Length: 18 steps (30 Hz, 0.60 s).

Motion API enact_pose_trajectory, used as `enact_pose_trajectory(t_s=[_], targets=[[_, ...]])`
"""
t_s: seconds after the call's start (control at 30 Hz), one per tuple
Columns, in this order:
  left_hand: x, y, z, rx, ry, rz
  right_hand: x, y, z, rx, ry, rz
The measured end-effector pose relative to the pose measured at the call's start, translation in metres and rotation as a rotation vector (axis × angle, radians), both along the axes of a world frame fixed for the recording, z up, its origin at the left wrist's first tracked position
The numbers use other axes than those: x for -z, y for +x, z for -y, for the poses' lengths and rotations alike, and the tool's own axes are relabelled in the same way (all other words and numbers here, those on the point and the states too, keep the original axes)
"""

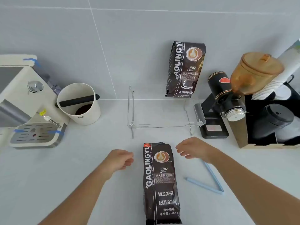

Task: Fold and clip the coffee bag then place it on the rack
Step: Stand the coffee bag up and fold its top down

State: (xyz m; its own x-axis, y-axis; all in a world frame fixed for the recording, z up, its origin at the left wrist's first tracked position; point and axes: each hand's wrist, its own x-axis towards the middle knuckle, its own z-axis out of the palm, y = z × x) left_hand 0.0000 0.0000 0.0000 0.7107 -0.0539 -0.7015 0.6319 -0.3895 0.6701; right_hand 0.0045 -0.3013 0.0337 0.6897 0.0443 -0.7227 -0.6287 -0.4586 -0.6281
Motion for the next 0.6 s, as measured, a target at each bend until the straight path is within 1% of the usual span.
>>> enact_pose_trajectory(t_s=[0.07, 0.23, 0.37, 0.5, 0.6], targets=[[0.007, 0.0, 0.012, -0.117, -0.035, -0.023, 0.007, -0.003, -0.003, 0.126, 0.085, 0.022], [0.016, 0.007, 0.045, -0.247, -0.152, -0.094, 0.032, -0.002, -0.018, 0.297, 0.141, 0.026], [0.013, 0.012, 0.06, -0.298, -0.219, -0.132, 0.04, 0.002, -0.029, 0.338, 0.194, 0.0], [0.007, 0.012, 0.065, -0.346, -0.278, -0.154, 0.036, 0.003, -0.038, 0.395, 0.277, -0.019], [0.002, 0.009, 0.064, -0.346, -0.281, -0.133, 0.03, 0.002, -0.042, 0.41, 0.277, -0.003]])
